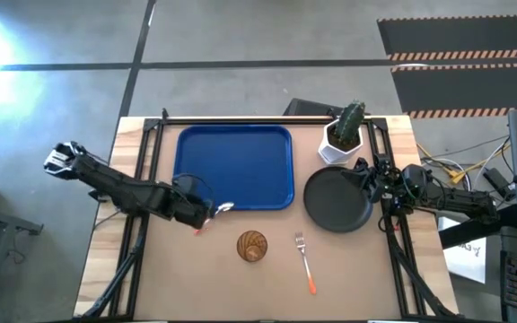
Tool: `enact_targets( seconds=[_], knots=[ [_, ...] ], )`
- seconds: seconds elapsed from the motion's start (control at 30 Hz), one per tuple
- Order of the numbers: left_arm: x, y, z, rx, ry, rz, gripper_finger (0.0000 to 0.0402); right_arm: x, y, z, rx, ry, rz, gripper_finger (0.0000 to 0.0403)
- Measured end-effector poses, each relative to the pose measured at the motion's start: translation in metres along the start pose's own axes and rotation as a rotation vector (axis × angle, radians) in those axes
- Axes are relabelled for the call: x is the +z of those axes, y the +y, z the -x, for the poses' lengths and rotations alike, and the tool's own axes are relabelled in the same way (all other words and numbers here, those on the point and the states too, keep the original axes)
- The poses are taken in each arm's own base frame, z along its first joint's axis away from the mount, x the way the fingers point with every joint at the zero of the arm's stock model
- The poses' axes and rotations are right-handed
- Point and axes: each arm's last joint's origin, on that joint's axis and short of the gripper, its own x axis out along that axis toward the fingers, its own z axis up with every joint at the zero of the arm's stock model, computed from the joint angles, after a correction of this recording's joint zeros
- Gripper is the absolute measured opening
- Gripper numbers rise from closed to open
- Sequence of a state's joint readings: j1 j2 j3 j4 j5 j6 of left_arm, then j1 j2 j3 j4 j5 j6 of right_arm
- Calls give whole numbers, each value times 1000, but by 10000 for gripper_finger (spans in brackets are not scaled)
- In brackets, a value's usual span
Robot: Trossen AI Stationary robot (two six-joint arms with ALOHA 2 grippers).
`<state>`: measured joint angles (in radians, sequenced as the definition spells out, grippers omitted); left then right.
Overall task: Pick and place plate/cup/fork/spoon on tray
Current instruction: Put the orange spoon on the blue tray
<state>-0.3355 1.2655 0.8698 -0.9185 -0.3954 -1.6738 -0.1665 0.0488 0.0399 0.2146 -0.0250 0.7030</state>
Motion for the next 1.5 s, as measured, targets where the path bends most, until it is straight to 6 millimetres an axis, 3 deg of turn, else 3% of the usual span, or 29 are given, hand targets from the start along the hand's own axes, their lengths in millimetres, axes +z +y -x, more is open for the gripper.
enact_targets(
  seconds=[0.27, 0.6, 0.8, 1.37, 1.5],
  knots=[
    [-19, -20, -33, 3, 121, -168, 25, 0, 0, 0, 0, 0, 0, 9],
    [-29, -25, -52, 85, 203, -186, 167, 0, 0, 0, 1, 1, -2, 9],
    [-29, -19, -57, 114, 200, -188, 221, 0, 0, 0, 1, 0, -2, 9],
    [-33, -21, -76, 147, 172, -183, 230, 1, 1, 0, 6, -5, -3, 9],
    [-33, -21, -80, 161, 179, -180, 199, 1, 1, 0, 6, -6, -3, 9]
  ],
)
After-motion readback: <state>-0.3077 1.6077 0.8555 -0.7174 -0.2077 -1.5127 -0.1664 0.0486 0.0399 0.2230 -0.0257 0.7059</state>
